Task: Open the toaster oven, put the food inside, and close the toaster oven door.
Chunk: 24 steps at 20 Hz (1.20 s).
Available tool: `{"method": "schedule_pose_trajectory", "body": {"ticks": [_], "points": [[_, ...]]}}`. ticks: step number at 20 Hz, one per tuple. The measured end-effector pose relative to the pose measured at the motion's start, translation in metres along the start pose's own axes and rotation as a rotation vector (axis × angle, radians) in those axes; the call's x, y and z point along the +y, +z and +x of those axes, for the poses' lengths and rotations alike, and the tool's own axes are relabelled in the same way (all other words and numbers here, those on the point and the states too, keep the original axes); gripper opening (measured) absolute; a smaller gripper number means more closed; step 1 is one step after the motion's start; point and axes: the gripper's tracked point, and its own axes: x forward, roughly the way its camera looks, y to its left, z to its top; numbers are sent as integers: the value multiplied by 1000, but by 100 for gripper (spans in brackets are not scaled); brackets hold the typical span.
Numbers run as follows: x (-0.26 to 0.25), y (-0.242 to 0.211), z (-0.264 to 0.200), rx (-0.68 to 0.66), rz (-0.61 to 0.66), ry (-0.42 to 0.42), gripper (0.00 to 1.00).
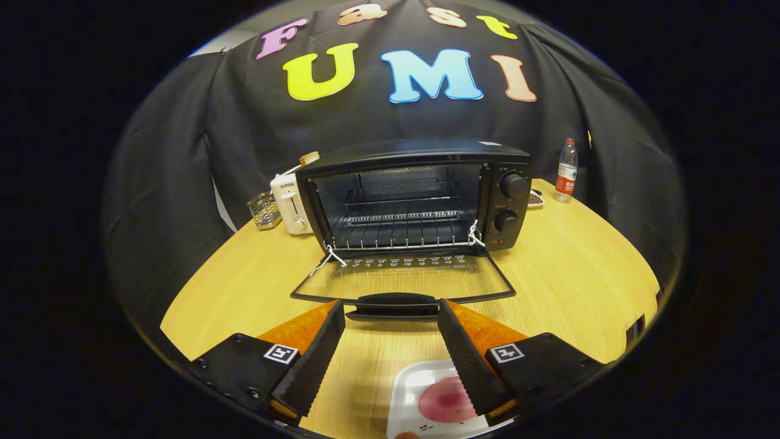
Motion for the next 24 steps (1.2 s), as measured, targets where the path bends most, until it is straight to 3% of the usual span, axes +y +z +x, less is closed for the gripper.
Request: {"method": "schedule_pose_trajectory", "body": {"ticks": [9, 14, 24], "points": [[-36, -12, -60, 196, -28, 203, 98], [-66, -33, -78, 421, 19, 341, 98], [-109, -75, -69, 745, 229, 431, 98]]}}
